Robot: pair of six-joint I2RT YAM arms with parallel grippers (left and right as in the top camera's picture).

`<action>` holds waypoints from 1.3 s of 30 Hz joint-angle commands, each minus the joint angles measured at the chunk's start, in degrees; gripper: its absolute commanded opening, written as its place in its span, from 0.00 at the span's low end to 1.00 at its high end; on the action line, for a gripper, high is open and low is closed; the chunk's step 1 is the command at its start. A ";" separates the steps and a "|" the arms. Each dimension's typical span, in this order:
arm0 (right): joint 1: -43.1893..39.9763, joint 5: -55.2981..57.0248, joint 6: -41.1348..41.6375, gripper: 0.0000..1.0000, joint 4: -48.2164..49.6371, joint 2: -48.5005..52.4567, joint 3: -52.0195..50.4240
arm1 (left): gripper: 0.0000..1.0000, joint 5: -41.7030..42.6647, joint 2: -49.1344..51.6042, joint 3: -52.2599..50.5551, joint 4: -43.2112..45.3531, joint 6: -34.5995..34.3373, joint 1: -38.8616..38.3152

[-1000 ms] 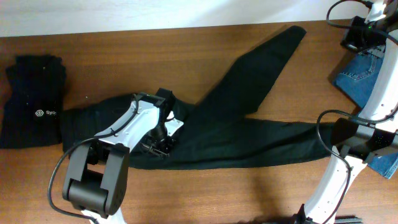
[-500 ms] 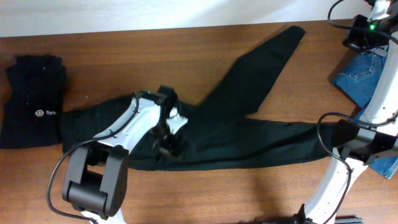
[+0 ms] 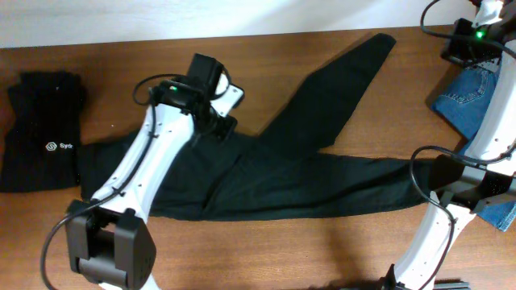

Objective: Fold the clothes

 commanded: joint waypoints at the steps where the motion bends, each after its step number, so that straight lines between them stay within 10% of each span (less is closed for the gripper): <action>1: 1.62 0.35 -1.27 0.04 -0.37 -4.39 0.24 | 0.01 2.03 1.62 -1.20 0.72 -1.49 4.33; 15: 1.86 0.35 -5.70 0.04 1.95 -29.64 -42.38 | 0.01 5.55 14.84 -2.75 1.95 -1.44 6.78; 27: 1.79 -2.84 2.62 0.04 19.56 -30.86 -76.26 | 0.01 4.66 18.40 -3.61 2.16 -1.46 6.82; 39: -7.23 9.55 14.43 0.04 34.12 -30.14 -85.02 | 0.01 4.46 19.67 -5.31 3.37 -1.49 6.82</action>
